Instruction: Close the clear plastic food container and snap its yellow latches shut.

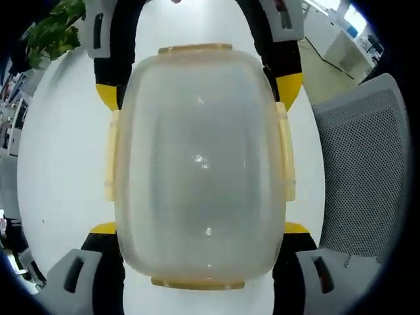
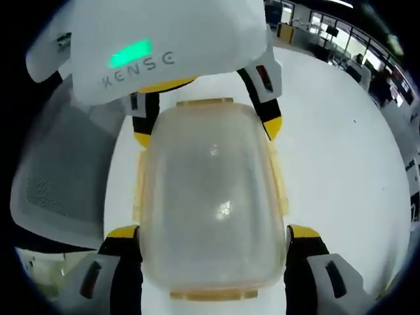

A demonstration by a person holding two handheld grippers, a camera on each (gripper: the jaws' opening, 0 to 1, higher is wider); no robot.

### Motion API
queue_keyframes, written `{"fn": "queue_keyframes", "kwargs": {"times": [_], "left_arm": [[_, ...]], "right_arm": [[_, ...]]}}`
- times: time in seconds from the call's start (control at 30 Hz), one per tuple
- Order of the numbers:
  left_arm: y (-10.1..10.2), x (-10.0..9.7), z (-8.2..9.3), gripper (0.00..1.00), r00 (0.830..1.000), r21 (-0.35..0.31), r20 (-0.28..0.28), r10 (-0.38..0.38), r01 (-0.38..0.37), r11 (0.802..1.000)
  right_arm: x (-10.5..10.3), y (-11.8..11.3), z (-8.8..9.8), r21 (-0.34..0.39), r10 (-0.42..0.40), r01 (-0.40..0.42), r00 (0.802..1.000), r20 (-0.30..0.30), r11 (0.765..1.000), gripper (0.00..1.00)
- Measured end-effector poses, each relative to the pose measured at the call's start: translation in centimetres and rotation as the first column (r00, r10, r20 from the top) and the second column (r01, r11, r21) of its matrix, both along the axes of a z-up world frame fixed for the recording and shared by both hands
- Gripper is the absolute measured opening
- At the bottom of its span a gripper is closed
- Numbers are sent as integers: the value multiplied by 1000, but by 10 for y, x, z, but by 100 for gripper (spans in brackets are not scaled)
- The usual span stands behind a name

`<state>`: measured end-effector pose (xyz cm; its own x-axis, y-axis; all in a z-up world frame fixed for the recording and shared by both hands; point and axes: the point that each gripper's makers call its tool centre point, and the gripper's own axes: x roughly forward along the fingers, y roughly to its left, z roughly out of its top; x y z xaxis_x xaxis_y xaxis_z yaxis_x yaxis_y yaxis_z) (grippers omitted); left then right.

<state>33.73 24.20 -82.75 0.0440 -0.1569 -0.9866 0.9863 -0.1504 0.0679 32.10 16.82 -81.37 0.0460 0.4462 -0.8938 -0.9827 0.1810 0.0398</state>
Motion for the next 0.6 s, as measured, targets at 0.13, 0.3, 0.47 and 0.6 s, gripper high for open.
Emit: {"fn": "queue_keyframes", "kwargs": {"times": [0.13, 0.3, 0.47, 0.6], "left_arm": [[1, -4, 0, 95, 1000, 3, 9, 15, -15, 1000], [1, -6, 0, 95, 1000, -3, 12, 18, -18, 1000], [2, -6, 0, 95, 1000, -2, 13, 18, -18, 1000], [2, -6, 0, 95, 1000, 3, 14, 18, -19, 1000]], "right_arm": [[-1, 2, 1, 7, 10, -10, 1000, 7, 1000, 91], [-2, 2, 1, 3, 13, -13, 1000, 12, 1000, 91], [-2, 2, 1, -4, 12, -12, 1000, 11, 1000, 91], [-2, 2, 1, -12, 11, -11, 1000, 9, 1000, 91]]}}
